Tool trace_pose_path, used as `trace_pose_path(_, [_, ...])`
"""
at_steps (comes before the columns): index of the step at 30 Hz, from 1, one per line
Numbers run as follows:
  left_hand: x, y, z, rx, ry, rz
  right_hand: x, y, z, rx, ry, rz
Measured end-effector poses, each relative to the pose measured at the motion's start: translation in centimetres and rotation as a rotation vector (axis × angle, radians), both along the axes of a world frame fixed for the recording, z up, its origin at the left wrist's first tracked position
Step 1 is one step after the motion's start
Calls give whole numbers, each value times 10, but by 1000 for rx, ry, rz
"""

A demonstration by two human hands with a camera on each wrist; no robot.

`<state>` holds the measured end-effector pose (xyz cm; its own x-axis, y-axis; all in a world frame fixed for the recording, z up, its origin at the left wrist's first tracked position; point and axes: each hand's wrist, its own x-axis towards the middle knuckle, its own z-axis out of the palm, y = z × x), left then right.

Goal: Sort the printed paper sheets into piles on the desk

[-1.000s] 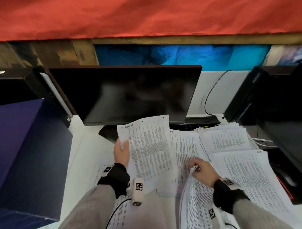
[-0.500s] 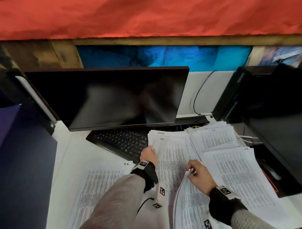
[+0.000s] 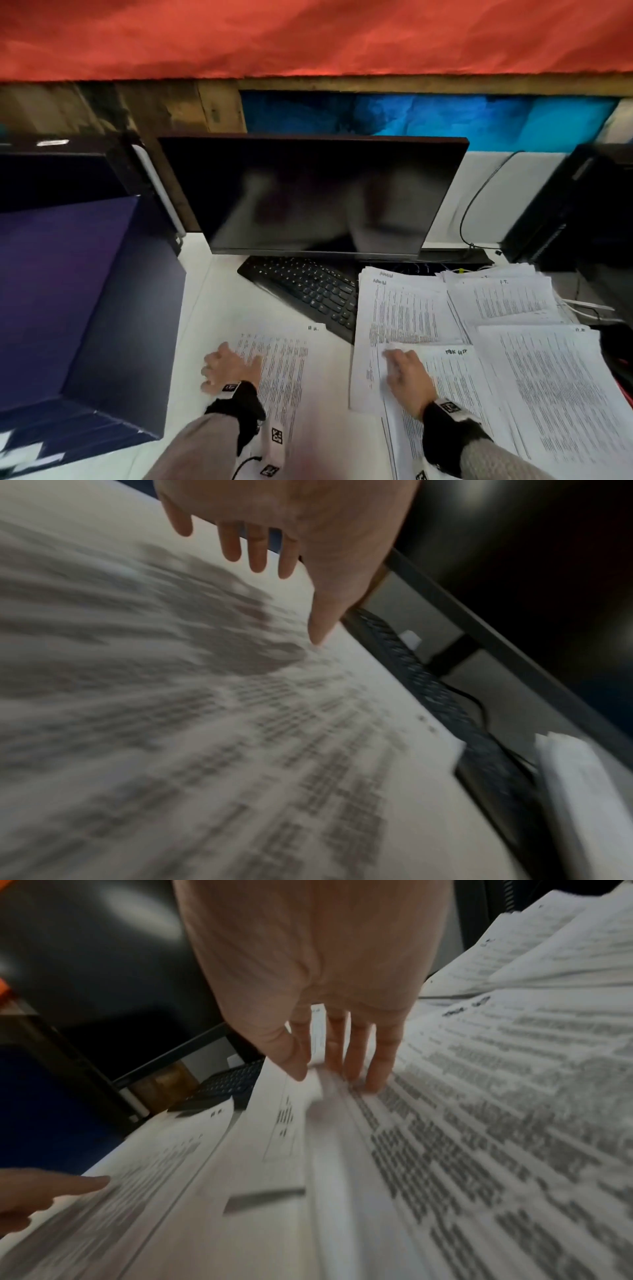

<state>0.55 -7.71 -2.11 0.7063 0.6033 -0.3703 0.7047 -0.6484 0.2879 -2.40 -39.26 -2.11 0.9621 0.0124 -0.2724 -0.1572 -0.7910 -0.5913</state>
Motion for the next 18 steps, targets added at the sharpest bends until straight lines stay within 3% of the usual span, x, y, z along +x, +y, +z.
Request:
trace_pose_path(3, [-20,29,-9,-25,91,3,-9,21,-6,-31,-74,-20])
trace_pose_path(10, [-15,45,-8,-332,93,-10,-22,48,-4,52,-73,7])
trace_pose_path(14, [-5,26,32,-241,-119,-240,-25,31,4,107,-65,-35])
trace_pose_path(18, [6,-5,113,-175,-400,-582,-26,4,28,316,-109,-180])
